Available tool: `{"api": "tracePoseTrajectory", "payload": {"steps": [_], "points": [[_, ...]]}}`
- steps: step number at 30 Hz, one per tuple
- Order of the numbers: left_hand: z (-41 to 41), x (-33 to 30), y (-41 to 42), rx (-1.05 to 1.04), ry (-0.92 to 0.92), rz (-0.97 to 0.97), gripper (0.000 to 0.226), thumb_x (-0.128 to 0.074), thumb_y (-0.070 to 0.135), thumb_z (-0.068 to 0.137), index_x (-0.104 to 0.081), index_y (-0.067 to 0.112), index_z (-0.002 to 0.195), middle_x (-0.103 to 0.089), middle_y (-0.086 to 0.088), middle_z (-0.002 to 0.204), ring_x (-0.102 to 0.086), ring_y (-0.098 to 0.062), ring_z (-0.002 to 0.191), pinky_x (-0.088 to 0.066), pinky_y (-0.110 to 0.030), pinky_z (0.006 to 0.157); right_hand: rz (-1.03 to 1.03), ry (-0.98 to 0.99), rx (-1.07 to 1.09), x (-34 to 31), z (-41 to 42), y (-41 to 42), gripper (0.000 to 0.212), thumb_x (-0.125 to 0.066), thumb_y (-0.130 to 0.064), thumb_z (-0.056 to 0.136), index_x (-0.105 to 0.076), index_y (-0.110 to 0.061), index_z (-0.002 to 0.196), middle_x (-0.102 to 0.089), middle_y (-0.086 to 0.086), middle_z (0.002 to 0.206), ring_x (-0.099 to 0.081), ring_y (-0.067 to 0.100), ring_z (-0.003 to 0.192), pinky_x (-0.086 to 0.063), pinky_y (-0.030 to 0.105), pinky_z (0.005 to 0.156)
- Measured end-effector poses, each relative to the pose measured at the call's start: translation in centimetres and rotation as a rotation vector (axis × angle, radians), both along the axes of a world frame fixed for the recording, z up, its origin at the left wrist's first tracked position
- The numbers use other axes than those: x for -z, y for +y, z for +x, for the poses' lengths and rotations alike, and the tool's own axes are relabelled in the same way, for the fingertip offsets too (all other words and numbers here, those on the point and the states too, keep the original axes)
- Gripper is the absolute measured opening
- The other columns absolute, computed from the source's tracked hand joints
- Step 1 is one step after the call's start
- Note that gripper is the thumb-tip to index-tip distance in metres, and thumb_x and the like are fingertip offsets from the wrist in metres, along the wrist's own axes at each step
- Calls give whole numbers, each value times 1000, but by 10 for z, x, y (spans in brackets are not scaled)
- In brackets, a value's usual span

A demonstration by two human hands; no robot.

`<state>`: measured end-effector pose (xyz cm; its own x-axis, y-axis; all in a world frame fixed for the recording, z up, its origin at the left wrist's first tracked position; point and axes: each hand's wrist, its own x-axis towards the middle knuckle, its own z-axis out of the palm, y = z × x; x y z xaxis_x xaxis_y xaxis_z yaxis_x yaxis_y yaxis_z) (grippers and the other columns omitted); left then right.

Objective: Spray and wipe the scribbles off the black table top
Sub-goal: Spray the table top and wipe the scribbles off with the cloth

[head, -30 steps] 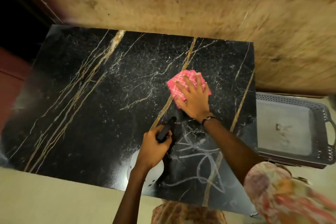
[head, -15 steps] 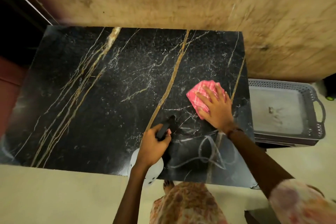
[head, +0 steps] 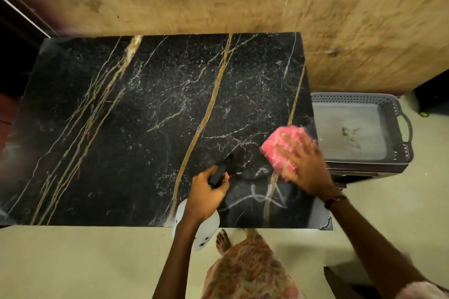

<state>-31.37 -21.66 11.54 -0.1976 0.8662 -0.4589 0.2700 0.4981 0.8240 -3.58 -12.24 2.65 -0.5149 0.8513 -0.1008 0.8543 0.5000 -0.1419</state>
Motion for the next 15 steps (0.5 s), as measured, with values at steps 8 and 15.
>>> {"api": "tracePoseTrajectory", "payload": {"steps": [8,15], "points": [[9,3,-10,43,8,-42,4,-64,15,86,-68,15,83,-66,-20,83,-63,-34,82,-53,-44,77,-10,35,220,-6,-52,71,63,-46,-56,91,-29,-35,147,-18,4,161,-2,43,146,-11,67,114],[11,4,-18,26,-8,-63,4,-65,12,85,-69,13,85,-65,-28,84,-59,-33,72,-50,-41,69,51,101,-94,5,-37,-58,61,-41,-61,90,-33,-38,146,-23,-1,159,-7,35,149,-9,56,118]]}}
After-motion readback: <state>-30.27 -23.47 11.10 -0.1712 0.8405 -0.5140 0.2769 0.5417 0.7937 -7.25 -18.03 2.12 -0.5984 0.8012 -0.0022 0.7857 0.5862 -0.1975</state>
